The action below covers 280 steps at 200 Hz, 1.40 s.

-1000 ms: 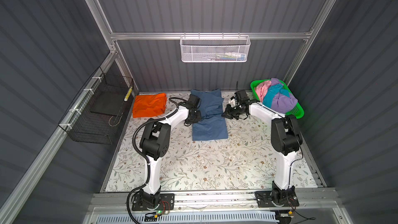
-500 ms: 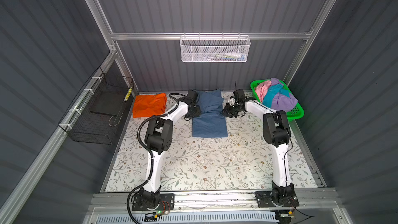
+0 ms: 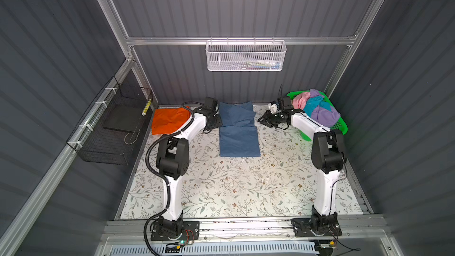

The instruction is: Fold and stack the t-shirts

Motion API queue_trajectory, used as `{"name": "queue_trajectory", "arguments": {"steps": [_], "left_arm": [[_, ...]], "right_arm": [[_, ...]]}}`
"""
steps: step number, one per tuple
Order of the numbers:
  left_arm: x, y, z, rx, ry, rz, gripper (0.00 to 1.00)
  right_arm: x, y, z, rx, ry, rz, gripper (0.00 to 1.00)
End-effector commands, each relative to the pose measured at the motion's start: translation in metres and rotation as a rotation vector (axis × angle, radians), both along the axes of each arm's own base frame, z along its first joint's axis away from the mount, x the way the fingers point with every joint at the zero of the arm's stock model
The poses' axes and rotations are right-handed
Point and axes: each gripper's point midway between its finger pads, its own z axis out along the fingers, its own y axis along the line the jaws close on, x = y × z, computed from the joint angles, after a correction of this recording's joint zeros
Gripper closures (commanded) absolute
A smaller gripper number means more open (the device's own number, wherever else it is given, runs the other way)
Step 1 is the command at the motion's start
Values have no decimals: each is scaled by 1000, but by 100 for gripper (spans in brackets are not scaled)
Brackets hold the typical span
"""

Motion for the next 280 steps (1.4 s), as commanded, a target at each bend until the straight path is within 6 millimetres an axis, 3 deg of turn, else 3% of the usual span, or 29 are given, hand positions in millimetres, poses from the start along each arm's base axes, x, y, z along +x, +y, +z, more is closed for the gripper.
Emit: {"name": "queue_trajectory", "arguments": {"steps": [1, 23, 31, 37, 63, 105, 163, 203, 244, 252, 280], "left_arm": [[-41, -20, -16, -21, 73, -65, 58], [-77, -19, -38, 14, 140, -86, 58], [-87, -19, -40, 18, 146, -90, 54], [-101, -14, -53, 32, 178, -91, 50], [-128, -3, -68, 60, 215, -76, 40], [-148, -4, -95, 43, 270, -60, 39], [-146, -9, -106, 21, 283, -56, 43], [-143, -15, -112, 4, 293, -58, 60], [-139, -17, -108, 3, 292, -59, 100], [-141, -16, -105, 4, 291, -57, 100], [-161, -4, -95, 18, 308, -53, 100]], "right_arm": [[-33, 9, -13, -79, 15, 51, 83], [-76, 11, -41, -207, 88, 105, 79], [-90, 13, -49, -242, 111, 129, 78], [-100, 14, -55, -261, 126, 142, 77], [-135, 17, -72, -301, 177, 170, 68], [-159, 6, -90, -361, 234, 146, 45], [-162, 4, -112, -353, 269, 105, 42], [-152, 14, -124, -317, 261, 108, 58], [-147, 15, -118, -321, 239, 122, 94], [-147, 14, -114, -326, 224, 125, 100], [-171, 2, -99, -364, 252, 155, 100]]}}
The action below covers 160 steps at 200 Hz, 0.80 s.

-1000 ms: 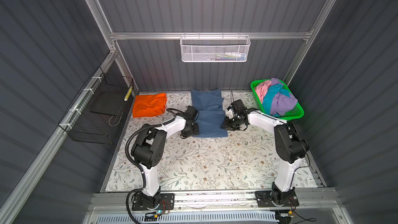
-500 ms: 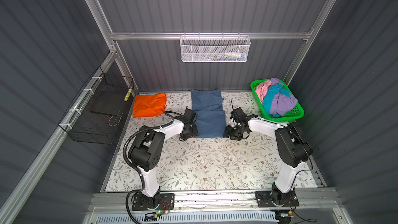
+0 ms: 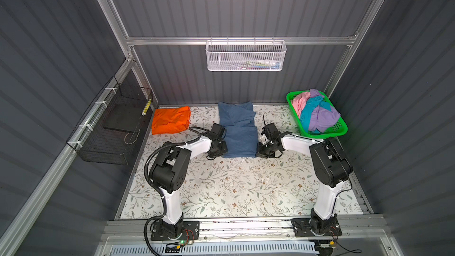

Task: Fold and stack the t-shirts
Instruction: 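Grasp the near edge and fold it over toward the far edge with both grippers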

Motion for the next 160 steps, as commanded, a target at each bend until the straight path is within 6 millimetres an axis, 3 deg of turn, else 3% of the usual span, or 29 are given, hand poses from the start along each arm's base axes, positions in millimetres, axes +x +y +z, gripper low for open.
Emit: {"name": "queue_trajectory", "arguments": {"steps": [1, 18, 52, 74, 90, 122, 160], "left_arm": [[-39, 18, -7, 55, 107, -5, 100], [-58, 22, 6, 52, 109, -4, 100], [-108, 23, 29, 31, 114, -3, 100], [-134, 27, 53, 10, 95, 16, 100], [-143, 33, 78, -22, 57, 41, 100], [-141, 33, 126, -101, -45, 55, 100], [-107, 25, 154, -56, -172, 19, 100]], "right_arm": [[-23, -15, 12, -55, 28, 28, 100], [-48, -20, 24, -71, 49, 62, 100], [-115, -25, 49, -105, 90, 129, 100], [-152, -25, 66, -66, 122, 118, 100], [-168, -26, 79, -36, 123, 94, 100], [-173, -29, 117, 12, 64, 67, 100], [-137, -17, 149, 69, -47, 60, 100]]}}
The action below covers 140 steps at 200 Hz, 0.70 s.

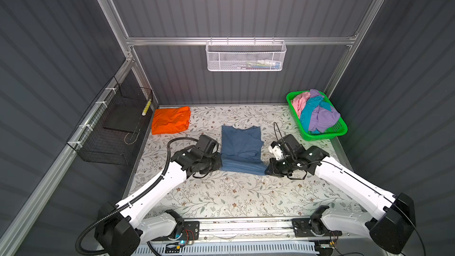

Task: Fold and stack the t-shirts
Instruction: 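Grasp the near edge and fold it over toward the far edge with both grippers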

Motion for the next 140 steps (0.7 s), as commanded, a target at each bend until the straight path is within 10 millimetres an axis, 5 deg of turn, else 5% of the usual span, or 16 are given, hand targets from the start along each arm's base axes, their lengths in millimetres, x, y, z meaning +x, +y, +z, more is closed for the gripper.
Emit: {"name": "queue_trajectory", "arguments": {"steps": [1, 36, 72, 79, 140], "left_arm": [[22, 9, 9, 99, -62, 23, 100], [67, -15, 27, 134, -146, -25, 100], [112, -27, 18, 146, -131, -30, 100], [127, -28, 28, 124, -149, -17, 100], [208, -14, -12, 98, -90, 26, 100]], "right_arm": [[16, -4, 9, -16, -4, -38, 100], [58, 15, 20, 66, -21, -18, 100], [107, 10, 16, 81, -36, -48, 100], [117, 7, 14, 91, -31, -61, 100], [203, 2, -5, 172, 1, -116, 100]]}}
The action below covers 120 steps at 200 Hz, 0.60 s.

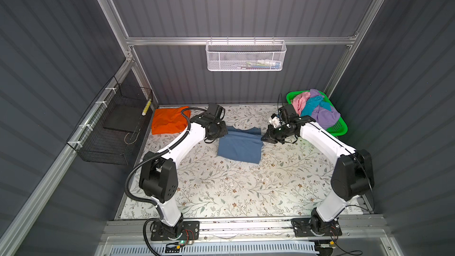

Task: Fold and stack the t-shirts
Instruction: 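Grasp the near edge and fold it over toward the far edge with both grippers, then grasp the folded blue shirt's sides with both grippers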

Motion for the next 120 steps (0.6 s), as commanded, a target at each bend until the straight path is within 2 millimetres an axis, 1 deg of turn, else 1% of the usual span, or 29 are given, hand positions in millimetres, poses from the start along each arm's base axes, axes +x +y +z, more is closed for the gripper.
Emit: {"name": "queue_trajectory", "arguments": {"steps": [1, 33, 53, 78, 82, 92, 99, 104, 106, 107, 110, 120], "left_arm": [[30, 1, -7, -2, -12, -22, 100], [62, -10, -43, -39, 46, -34, 100], [79, -8, -67, -39, 72, -22, 95], [100, -4, -92, -72, 94, -3, 91], [104, -3, -94, -78, 92, -2, 89], [113, -3, -99, -95, 88, 1, 81], [119, -3, -103, -110, 85, 2, 75], [123, -3, -102, -122, 80, 0, 69], [125, -3, -101, -126, 77, -1, 66], [126, -2, -101, -127, 75, -1, 64], [129, -2, -100, -130, 72, 3, 61], [136, 2, -94, -139, 55, 11, 54]], "right_arm": [[26, 3, -2, 34, -13, 18, 100], [61, 1, -28, 40, 26, 0, 100], [79, -3, -52, 33, 49, -29, 100], [101, -8, -74, 57, 64, -66, 100], [104, -9, -76, 60, 61, -72, 100], [113, -14, -85, 59, 72, -91, 100], [119, -16, -88, 67, 71, -102, 100], [123, -17, -90, 74, 69, -110, 93], [126, -18, -91, 77, 66, -118, 88], [126, -18, -91, 77, 66, -118, 88], [128, -19, -92, 81, 65, -126, 84], [137, -24, -91, 106, 54, -155, 72]]}}
